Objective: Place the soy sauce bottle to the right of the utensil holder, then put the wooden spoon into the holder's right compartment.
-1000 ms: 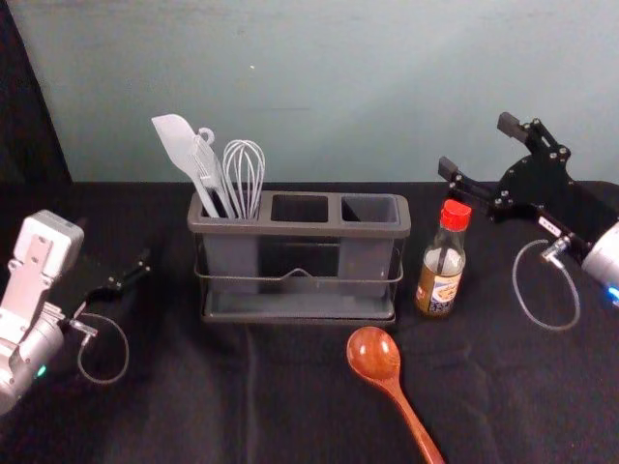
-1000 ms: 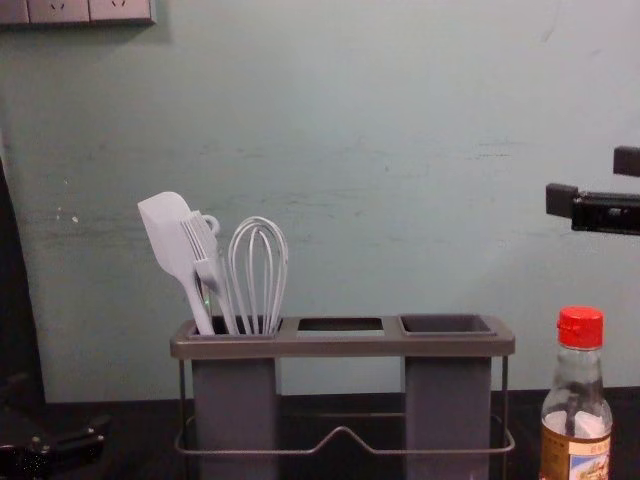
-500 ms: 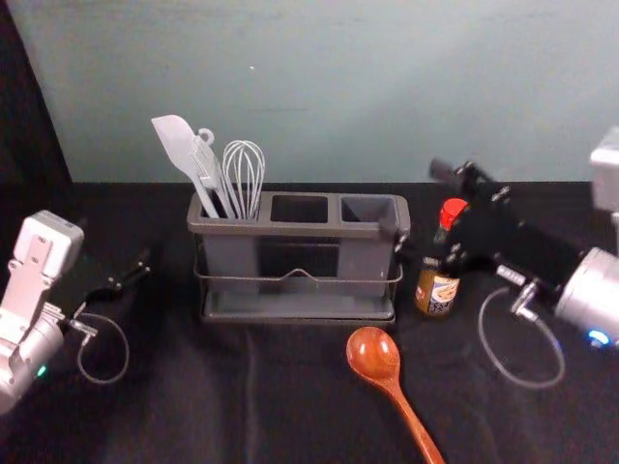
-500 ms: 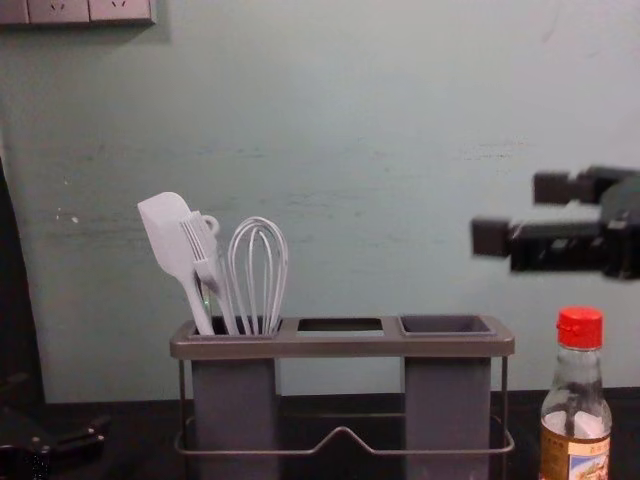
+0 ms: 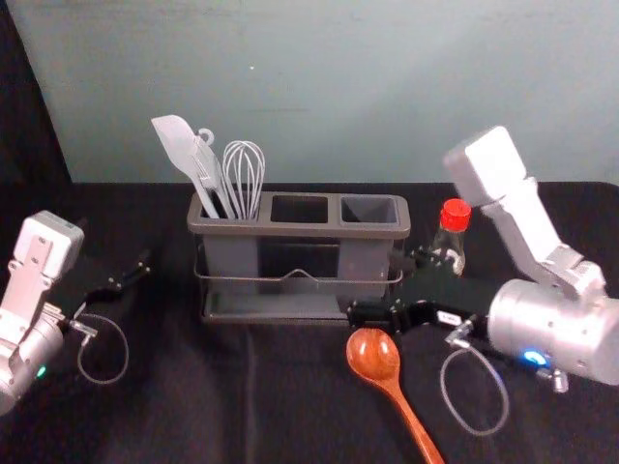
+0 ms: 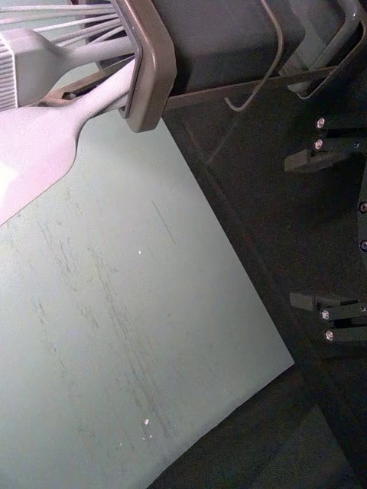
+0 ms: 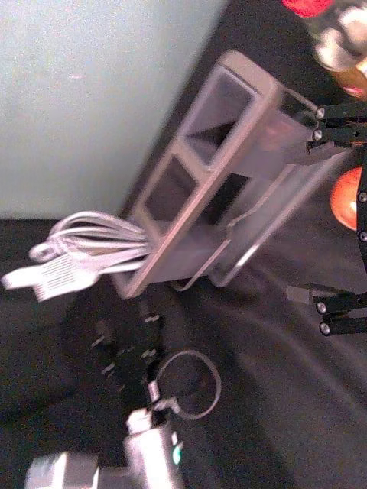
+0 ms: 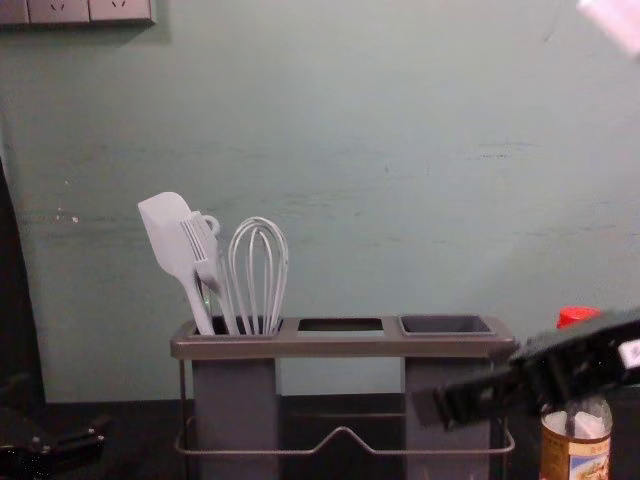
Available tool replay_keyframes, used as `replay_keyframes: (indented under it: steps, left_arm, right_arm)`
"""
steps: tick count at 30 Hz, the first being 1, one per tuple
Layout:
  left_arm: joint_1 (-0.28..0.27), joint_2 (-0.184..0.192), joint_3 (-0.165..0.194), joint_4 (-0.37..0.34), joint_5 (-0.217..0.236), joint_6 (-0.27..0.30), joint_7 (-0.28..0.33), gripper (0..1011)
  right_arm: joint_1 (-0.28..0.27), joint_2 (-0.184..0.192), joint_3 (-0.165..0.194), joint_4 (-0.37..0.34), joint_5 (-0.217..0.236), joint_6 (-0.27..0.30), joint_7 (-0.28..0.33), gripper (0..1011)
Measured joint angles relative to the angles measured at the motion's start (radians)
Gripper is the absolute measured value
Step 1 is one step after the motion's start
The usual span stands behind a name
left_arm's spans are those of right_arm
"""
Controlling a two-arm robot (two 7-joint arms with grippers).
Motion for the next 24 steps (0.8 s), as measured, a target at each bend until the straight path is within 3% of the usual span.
replay_keyframes:
  steps: [5,11,17,24]
  left_arm:
    - [0.0,0.0,0.0,0.0,0.0,0.0,0.0,1011]
    - [0.0,0.0,0.0,0.0,0.0,0.0,0.0,1012]
    - [0.0,0.0,0.0,0.0,0.0,0.0,0.0,1011]
    - [0.0,0.0,0.0,0.0,0.0,0.0,0.0,1011]
  right_arm:
    - [0.042,-0.068,-0.035,0.03,0.0,0.177,-0.048,1004]
    - [0.073,-0.095,-0.079,0.061,-0.029,0.278,-0.063,1004]
    - [0.087,-0.109,-0.087,0.112,-0.045,0.313,-0.063,1004]
    - [0.092,-0.124,-0.086,0.164,-0.058,0.313,-0.057,1004]
